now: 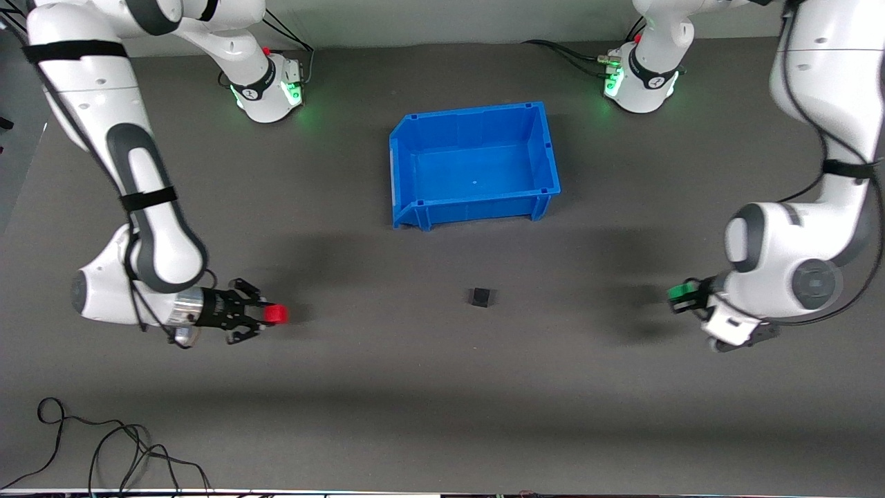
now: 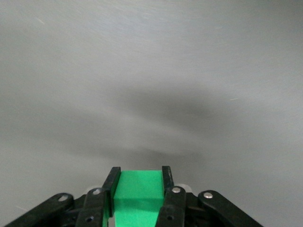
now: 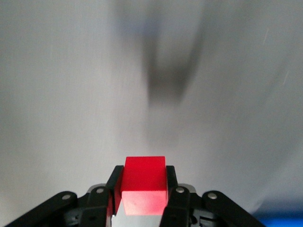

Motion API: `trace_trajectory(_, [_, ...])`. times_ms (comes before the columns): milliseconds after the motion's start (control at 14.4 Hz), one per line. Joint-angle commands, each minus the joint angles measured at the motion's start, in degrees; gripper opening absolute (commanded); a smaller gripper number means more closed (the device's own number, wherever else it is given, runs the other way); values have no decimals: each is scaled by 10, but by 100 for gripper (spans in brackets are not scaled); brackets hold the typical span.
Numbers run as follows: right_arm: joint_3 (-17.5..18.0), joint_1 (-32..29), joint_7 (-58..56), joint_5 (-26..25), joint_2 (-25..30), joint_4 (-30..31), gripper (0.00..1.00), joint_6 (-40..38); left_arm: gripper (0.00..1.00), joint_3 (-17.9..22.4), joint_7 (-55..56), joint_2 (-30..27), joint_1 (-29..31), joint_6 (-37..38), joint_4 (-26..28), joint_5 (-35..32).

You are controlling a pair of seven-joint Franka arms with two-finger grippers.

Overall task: Attach green and red cubes to black cube
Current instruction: 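Carry the red and green cubes toward the black cube with both grippers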

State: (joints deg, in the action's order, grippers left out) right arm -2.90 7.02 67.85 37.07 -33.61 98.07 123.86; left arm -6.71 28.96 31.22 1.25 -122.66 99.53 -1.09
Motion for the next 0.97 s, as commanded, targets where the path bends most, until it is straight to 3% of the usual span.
trace_trajectory(0, [-6,79,112,12,-12,-38,23,33,0,7,153,34,-43,-2,-35,2])
trace_trajectory(208, [-6,177,240,13,-52,-71,23,138,0,-1,350,43,-82,-8,-51,80])
trace_trajectory(346, [-6,219,320,13,-89,-114,23,169,0,-2,434,70,-123,-32,-79,103])
trace_trajectory(485, [-7,257,389,12,-119,-148,23,187,0,-1,573,100,-163,-84,-92,97])
trace_trajectory(623, [-7,286,435,12,-139,-162,23,217,0,1,644,111,-200,-96,-91,98])
trace_trajectory(900, [-7,320,472,12,-162,-169,23,244,0,-2,787,119,-221,-120,-92,108])
